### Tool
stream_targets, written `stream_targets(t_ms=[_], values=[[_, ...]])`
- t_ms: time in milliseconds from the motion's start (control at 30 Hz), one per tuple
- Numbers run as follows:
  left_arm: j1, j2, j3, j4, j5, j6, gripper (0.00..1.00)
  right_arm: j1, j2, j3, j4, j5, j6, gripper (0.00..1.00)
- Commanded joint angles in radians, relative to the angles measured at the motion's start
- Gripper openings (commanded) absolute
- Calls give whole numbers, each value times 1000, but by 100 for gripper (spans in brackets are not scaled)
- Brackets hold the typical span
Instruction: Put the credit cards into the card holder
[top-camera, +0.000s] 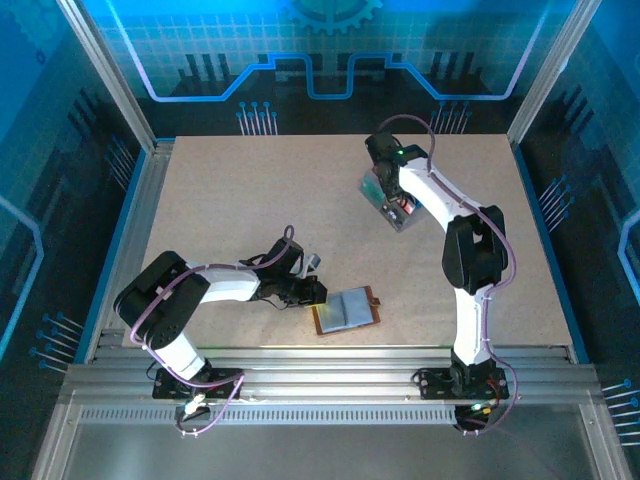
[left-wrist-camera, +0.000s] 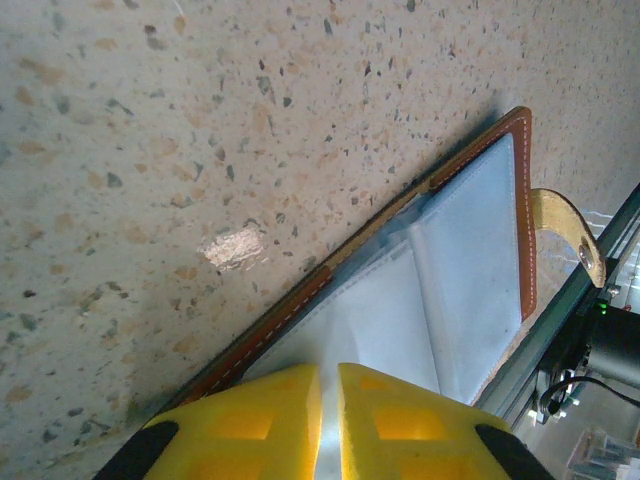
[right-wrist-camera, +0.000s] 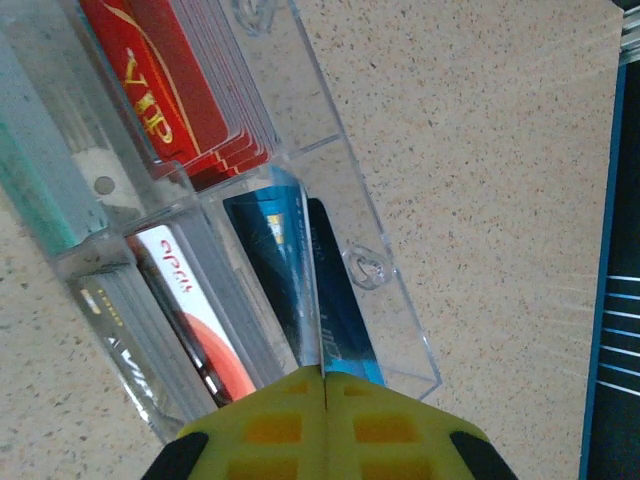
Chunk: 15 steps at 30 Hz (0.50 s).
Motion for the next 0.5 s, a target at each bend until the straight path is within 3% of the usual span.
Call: stream_targets(t_ms=[0, 233, 467], values=[[-20, 48, -27, -102, -29, 27, 16, 19, -56, 36, -45, 18, -4, 1], [-19, 48, -27, -105, -30, 28, 16, 84, -119, 22, -66, 44, 12, 0], [-19, 41, -27, -111, -33, 34, 16, 258, -296, -144, -33, 23, 77, 0]])
